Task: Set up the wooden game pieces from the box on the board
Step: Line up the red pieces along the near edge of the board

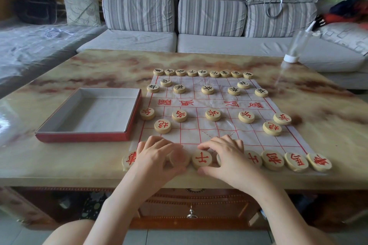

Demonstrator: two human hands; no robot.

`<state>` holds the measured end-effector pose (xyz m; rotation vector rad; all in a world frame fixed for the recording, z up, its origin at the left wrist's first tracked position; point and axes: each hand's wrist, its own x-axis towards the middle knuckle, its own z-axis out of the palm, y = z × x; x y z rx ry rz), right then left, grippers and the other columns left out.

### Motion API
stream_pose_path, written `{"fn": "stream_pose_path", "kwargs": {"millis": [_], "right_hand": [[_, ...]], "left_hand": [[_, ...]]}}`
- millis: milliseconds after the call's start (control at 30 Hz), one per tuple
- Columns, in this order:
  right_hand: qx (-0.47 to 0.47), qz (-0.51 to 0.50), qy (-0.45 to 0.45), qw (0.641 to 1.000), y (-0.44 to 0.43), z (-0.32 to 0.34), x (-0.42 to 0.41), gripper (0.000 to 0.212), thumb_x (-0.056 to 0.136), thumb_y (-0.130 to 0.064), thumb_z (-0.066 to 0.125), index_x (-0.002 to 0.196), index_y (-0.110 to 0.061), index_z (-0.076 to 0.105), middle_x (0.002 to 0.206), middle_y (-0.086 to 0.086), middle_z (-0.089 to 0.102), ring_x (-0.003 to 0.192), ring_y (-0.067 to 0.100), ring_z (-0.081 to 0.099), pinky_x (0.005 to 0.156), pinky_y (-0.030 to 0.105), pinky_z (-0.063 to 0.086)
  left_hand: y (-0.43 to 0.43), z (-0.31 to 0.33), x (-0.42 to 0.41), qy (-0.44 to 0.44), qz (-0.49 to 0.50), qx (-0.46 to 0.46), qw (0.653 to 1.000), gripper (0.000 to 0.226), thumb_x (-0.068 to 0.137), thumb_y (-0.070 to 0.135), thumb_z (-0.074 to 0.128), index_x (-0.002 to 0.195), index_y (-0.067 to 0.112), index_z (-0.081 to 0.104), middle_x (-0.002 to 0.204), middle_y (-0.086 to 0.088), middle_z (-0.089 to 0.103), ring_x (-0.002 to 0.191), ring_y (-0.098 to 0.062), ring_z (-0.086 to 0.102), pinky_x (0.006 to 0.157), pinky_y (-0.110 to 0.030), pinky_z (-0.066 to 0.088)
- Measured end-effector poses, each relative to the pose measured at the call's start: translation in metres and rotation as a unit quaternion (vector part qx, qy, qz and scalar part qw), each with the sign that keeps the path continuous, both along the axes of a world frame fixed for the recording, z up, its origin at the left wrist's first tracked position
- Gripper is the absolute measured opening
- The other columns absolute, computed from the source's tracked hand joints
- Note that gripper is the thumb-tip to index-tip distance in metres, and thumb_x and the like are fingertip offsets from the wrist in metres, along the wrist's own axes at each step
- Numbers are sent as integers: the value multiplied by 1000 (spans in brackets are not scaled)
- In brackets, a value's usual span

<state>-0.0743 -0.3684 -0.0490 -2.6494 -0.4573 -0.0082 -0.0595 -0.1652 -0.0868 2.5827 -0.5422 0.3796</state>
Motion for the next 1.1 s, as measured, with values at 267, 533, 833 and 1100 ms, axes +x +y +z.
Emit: {"fn": "stream_pose_path", "kwargs": {"millis": [267,533,833,1100], "right_hand": [[100,-123,-32,987,-65,22,0,45,74,-41,72,116,-40,56,99,-38,44,115,7,42,102,29,26],[74,-155,42,984,-95,14,-12,43,62,-54,74,102,-48,58,102,-32,36,113,13,34,88,28,25],[9,-127,53,990,-97,9,-13,49,70,-50,72,112,-55,46,110,-26,36,107,11,31,83,28,25],[9,-93,83,992,-94,9,-15,50,81,-35,65,117,-61,41,120,-20,37,106,10,27,86,26,25]], "left_hand": [[-18,22,-1,13,-43,5,999,67,67,71,29,122,41,52,121,29,50,117,1,28,85,-17,11],[-78,39,-3,11,-161,47,986,44,80,48,60,122,35,54,124,19,55,120,-5,35,98,-25,22],[-80,28,11,9,-173,75,982,46,83,37,55,129,37,47,129,25,50,122,-2,31,96,-22,17],[-83,23,14,18,-178,82,981,46,86,38,55,131,38,45,130,24,51,122,-1,31,97,-25,19]]}}
